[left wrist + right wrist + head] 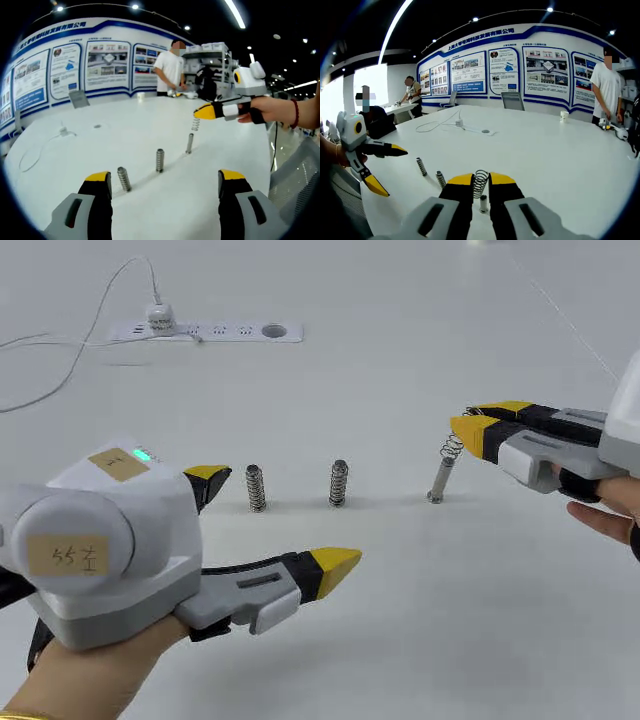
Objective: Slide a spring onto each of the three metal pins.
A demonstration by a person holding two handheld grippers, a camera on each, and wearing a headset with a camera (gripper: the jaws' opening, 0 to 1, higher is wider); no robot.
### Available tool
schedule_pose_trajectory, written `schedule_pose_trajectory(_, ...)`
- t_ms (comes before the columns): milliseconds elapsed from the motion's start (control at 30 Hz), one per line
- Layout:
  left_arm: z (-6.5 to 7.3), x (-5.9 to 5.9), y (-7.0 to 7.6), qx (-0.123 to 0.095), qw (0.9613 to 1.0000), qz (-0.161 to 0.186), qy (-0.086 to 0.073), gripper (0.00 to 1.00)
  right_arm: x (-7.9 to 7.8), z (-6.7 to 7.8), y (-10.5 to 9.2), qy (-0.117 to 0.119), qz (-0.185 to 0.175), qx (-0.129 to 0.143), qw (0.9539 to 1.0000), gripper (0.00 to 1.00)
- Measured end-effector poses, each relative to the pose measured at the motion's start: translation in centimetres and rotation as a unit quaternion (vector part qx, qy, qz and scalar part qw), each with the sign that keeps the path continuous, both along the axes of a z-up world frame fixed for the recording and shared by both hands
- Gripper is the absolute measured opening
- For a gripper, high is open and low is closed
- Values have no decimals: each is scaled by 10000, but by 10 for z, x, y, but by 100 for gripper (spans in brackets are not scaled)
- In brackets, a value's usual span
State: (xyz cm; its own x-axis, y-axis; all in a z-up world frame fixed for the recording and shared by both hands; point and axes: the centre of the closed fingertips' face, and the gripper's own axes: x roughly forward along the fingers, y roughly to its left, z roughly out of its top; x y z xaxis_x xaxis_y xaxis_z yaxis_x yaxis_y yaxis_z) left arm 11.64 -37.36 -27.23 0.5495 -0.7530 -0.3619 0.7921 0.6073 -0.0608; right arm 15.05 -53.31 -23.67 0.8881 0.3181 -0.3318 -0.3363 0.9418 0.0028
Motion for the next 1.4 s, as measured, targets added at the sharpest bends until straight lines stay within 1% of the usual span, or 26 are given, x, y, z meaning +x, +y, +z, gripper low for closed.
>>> schedule_pose_trajectory(67, -1, 1, 2, 20, 10000, 26, 15, 92, 0, -2, -2, 29, -29, -60, 10000, 12)
schedule_pose_trajectory(167, -4, 2, 3, 9, 10000, 68, 54, 97, 1, -4, -2, 40, -26, -71, 10000, 12)
schedule_pose_trajectory(267, -6, 3, 5, -33, 9998, 139, 126, 100, 2, -6, -3, 42, -33, -148, 9999, 12)
schedule_pose_trajectory(300, -6, 3, 6, -67, 9997, 159, 143, 100, 3, -6, -3, 35, -43, -117, 9999, 12)
schedule_pose_trajectory(367, -8, 4, 8, -30, 9996, 185, 194, 100, 4, -9, -4, 50, -70, -116, 9999, 12)
schedule_pose_trajectory(700, -14, 4, 11, 79, 9995, 205, 207, 100, 5, -18, -4, 132, -65, -154, 9998, 12)
schedule_pose_trajectory(833, -13, 5, 11, 15, 9995, 219, 212, 100, 6, -21, -3, 160, -40, -184, 9997, 12)
schedule_pose_trajectory(1067, -15, 4, 10, 37, 9995, 203, 230, 98, 5, -28, -1, 225, -5, -245, 9994, 12)
schedule_pose_trajectory(1300, -16, 3, 8, 50, 9996, 170, 237, 97, 3, -34, 3, 258, 90, -479, 9985, 12)
schedule_pose_trajectory(1400, -15, 4, 8, 57, 9997, 154, 198, 97, 3, -38, 4, 281, 134, -571, 9979, 12)
